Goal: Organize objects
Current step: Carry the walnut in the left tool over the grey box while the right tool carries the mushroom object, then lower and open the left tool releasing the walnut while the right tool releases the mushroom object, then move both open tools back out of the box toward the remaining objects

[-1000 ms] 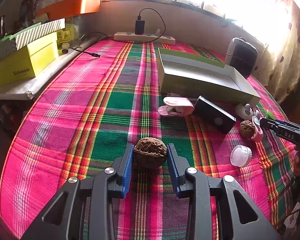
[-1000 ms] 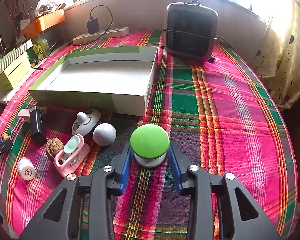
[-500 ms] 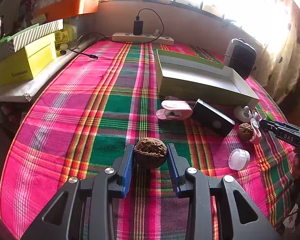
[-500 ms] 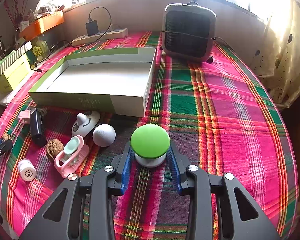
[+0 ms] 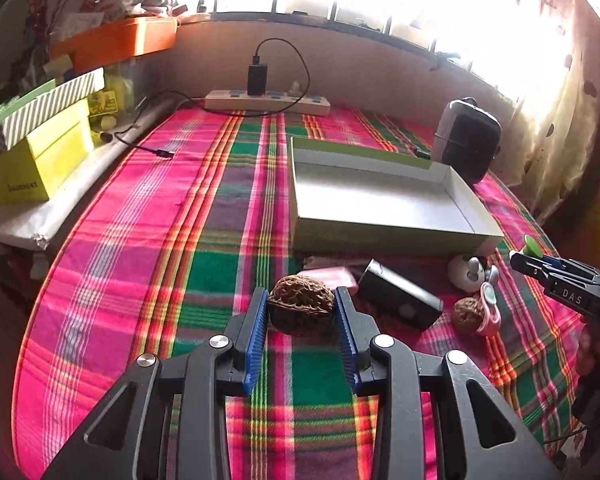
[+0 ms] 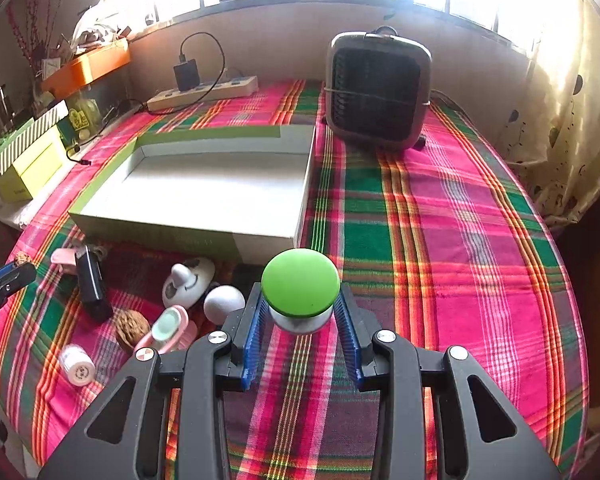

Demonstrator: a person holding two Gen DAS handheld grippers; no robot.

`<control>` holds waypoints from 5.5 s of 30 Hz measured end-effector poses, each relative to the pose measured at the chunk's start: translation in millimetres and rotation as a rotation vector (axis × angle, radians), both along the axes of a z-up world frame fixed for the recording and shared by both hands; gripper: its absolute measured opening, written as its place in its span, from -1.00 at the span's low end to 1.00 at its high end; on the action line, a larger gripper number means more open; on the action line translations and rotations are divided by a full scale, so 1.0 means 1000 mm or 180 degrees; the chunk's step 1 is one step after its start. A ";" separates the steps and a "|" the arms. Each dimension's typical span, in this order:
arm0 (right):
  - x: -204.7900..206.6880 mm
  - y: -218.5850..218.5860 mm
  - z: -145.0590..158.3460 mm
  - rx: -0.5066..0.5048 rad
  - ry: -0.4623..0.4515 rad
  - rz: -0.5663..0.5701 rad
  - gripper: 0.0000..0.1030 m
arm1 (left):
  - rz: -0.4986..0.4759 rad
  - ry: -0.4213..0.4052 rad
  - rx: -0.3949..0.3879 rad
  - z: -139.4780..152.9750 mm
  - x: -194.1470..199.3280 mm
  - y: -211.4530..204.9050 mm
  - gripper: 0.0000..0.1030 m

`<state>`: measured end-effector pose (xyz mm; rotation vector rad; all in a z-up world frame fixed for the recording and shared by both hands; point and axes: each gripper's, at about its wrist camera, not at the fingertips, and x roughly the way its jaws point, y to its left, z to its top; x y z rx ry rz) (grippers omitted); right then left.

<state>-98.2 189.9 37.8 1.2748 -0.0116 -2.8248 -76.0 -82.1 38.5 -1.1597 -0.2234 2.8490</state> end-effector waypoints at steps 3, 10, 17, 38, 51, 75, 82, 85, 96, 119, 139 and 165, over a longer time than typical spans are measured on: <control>-0.004 -0.001 0.006 0.0019 0.0019 0.0005 -0.32 | -0.0036 0.0004 0.0009 0.004 -0.010 0.002 -0.41; -0.016 -0.002 0.016 0.0010 0.0060 0.0003 -0.32 | -0.0119 0.0034 0.0006 0.015 -0.035 0.007 -0.41; -0.034 -0.007 0.025 -0.0003 0.0107 0.0034 -0.32 | -0.0184 0.0049 0.0004 0.022 -0.061 0.012 -0.41; -0.117 -0.028 0.007 -0.0026 -0.0029 0.0118 -0.32 | -0.0266 -0.0138 -0.0061 0.009 -0.149 0.035 -0.41; -0.147 -0.031 -0.010 0.0024 -0.0153 0.0174 -0.32 | -0.0283 -0.0238 -0.0102 -0.005 -0.182 0.039 -0.41; -0.160 -0.044 -0.019 0.0137 -0.0186 0.0253 -0.32 | -0.0286 -0.0286 -0.0276 -0.017 -0.196 0.043 -0.40; -0.161 -0.045 -0.020 0.0153 -0.0181 0.0257 -0.32 | -0.0287 -0.0289 -0.0287 -0.017 -0.196 0.044 -0.40; -0.160 -0.045 -0.020 0.0146 -0.0178 0.0252 -0.32 | -0.0283 -0.0287 -0.0296 -0.017 -0.196 0.044 -0.40; -0.160 -0.045 -0.020 0.0120 -0.0176 0.0248 -0.30 | -0.0279 -0.0285 -0.0294 -0.017 -0.196 0.045 -0.38; -0.134 -0.042 -0.002 0.0039 0.0019 0.0180 -0.05 | -0.0221 -0.0150 -0.0170 0.000 -0.168 0.032 -0.36; -0.061 -0.025 0.016 -0.0070 0.0248 0.0049 -0.05 | 0.0033 0.0086 0.0042 0.013 -0.082 -0.013 -0.30; 0.014 0.002 -0.004 -0.0279 0.0198 -0.0059 0.05 | -0.0351 0.0018 0.0119 -0.018 -0.031 -0.019 -0.28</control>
